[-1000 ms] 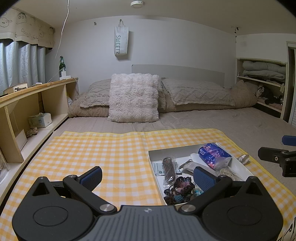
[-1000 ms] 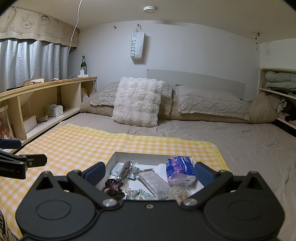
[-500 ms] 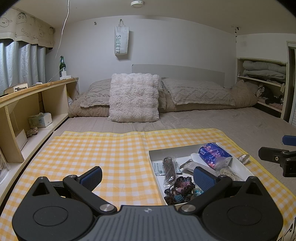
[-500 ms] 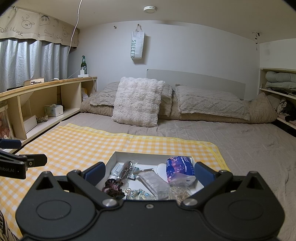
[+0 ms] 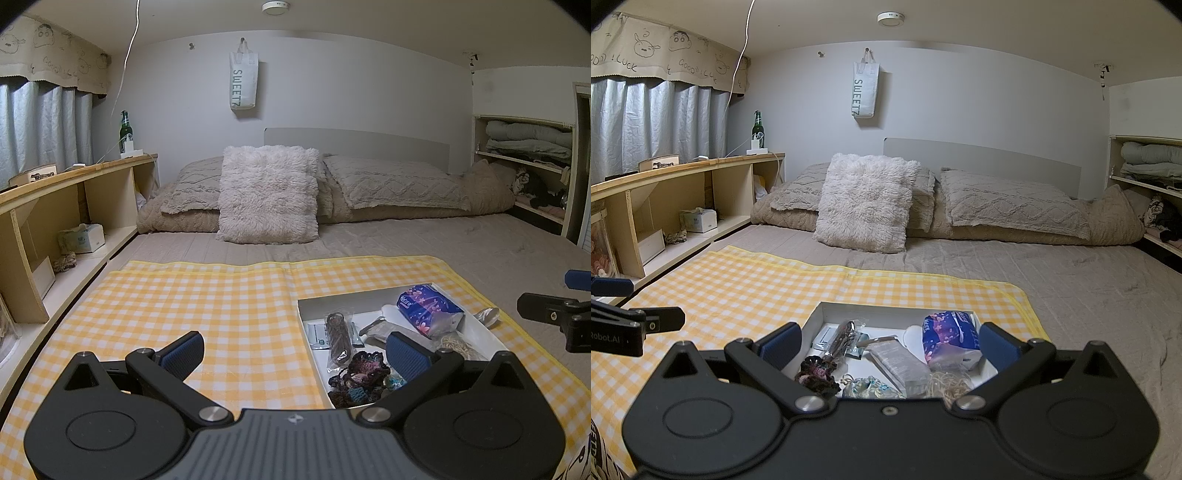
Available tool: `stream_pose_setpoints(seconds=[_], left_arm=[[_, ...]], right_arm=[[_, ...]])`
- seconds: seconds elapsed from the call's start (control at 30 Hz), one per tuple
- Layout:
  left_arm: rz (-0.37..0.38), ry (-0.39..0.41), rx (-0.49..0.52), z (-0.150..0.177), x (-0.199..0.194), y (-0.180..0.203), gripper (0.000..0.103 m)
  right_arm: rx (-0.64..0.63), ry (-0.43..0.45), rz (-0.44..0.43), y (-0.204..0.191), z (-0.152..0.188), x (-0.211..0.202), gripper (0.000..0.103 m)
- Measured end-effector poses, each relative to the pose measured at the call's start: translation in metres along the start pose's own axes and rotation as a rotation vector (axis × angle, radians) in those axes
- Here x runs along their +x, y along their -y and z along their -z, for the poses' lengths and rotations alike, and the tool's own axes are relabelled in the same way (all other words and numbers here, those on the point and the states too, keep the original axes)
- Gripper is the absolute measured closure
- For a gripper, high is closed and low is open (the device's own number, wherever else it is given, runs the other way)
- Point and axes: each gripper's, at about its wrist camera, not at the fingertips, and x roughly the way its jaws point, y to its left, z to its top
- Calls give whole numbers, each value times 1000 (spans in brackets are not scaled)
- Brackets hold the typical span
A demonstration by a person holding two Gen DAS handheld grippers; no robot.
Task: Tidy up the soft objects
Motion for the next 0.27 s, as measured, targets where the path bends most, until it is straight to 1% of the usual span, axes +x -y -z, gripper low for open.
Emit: stream_pose_setpoints(seconds=[0.27], left_arm=[[-2, -1, -4, 2, 1, -1, 0]], right_arm=[[0, 0, 0, 0, 0, 0, 0]])
